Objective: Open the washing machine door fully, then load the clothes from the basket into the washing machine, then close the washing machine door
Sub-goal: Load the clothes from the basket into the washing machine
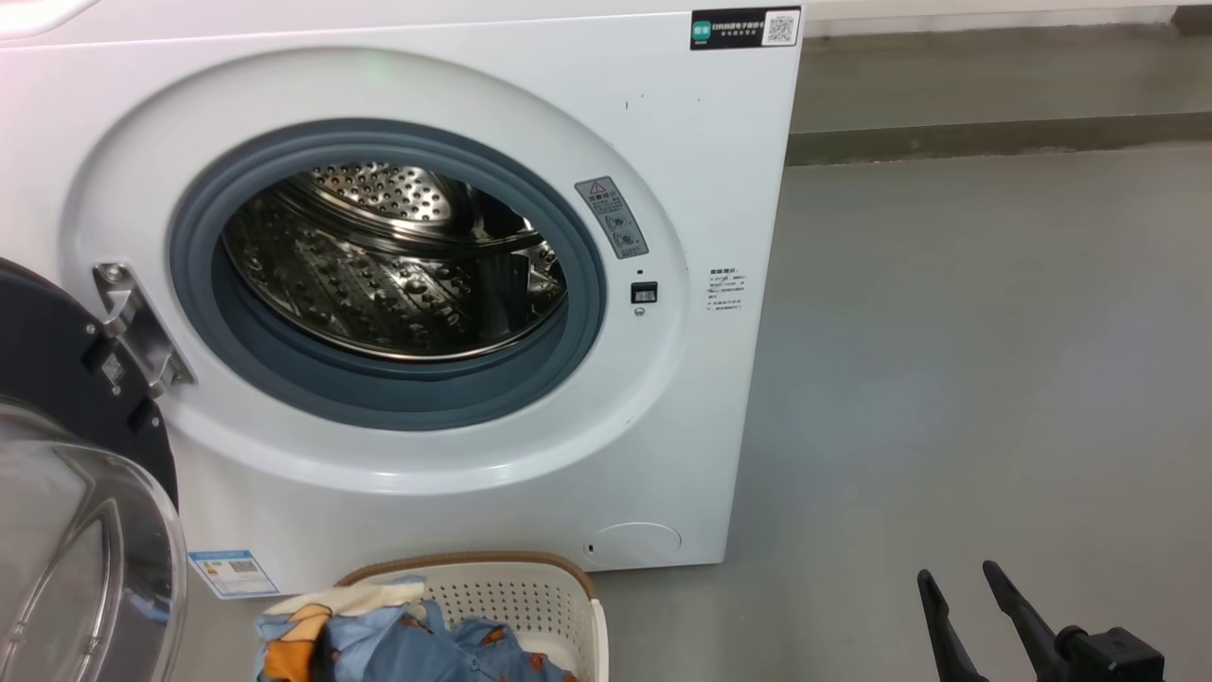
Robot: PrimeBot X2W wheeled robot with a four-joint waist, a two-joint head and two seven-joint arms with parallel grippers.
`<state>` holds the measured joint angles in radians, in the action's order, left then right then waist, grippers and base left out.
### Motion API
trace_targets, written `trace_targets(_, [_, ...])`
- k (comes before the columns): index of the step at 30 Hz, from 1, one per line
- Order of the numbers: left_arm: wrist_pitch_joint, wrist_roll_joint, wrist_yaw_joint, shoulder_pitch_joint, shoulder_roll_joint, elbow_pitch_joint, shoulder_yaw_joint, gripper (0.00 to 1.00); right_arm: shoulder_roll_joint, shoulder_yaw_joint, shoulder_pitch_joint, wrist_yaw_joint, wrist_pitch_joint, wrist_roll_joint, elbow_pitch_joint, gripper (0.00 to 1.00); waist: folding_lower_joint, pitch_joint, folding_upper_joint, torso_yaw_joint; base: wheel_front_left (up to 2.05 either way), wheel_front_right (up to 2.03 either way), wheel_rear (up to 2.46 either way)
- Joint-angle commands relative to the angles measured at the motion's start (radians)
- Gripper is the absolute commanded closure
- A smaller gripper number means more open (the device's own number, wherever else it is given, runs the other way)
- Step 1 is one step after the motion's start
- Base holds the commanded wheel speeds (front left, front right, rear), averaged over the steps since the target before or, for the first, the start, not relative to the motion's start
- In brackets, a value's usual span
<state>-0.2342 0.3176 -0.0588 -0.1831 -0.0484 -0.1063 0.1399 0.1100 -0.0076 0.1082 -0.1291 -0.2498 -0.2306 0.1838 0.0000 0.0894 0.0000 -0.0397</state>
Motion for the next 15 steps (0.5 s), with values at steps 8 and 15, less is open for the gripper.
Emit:
trace_targets(8, [0.025,-0.013,-0.024,0.002,-0.015,0.096,-0.024,1.00,0.010,0.022,-0.007,-0.002,-0.012,-0.004,-0.020,0.00,0.0000,0.009,0.0000,-0.002,0.00,0.00,0.00])
trace_targets(15, [0.026,-0.006,-0.029,-0.004,-0.020,0.108,-0.026,1.00,0.006,0.020,-0.005,-0.002,-0.012,-0.006,-0.021,0.00,0.0000,0.008,0.0000,-0.001,0.00,0.00,0.00])
